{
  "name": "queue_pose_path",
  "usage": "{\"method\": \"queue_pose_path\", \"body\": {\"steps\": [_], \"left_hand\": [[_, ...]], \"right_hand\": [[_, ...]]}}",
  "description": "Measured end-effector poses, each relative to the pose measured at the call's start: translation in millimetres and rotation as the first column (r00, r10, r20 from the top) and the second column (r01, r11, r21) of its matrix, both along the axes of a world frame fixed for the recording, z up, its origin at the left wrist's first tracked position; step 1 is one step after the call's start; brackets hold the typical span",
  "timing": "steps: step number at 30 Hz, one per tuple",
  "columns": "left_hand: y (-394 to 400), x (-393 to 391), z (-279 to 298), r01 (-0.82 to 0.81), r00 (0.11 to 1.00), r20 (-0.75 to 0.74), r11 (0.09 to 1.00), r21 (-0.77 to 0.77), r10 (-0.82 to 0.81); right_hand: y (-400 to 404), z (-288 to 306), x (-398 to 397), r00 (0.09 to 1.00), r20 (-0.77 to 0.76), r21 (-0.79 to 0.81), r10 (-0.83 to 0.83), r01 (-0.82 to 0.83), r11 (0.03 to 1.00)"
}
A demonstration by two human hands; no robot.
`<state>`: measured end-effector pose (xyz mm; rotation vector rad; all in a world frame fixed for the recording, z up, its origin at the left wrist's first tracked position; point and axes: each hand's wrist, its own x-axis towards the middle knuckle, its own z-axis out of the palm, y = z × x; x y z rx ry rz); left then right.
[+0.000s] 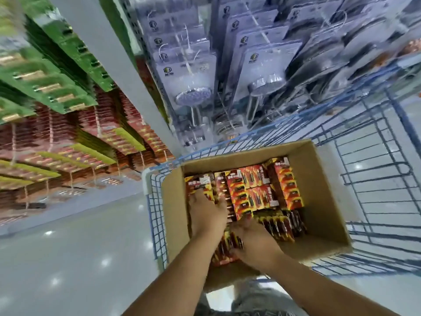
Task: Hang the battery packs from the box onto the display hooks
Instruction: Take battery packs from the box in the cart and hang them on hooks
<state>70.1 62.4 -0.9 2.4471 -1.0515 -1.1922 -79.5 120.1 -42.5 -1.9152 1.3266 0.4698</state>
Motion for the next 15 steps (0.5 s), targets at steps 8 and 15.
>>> {"method": "queue_pose_path", "body": {"steps": [8,15], "left_hand": [[-6,-13,-41,-0.021,0.964,0.264,0.994,0.106,-0.007],[-7,-20,-68,0.094,0.894,0.412,0.972,0.214,-0.177]], "right_hand": [[-8,-13,-16,0.978,-0.008,-0.035,0.208,-0.208,0.978],[-30,-10,-62,0.999,0.001,0.17,0.046,-0.046,0.984]]}}
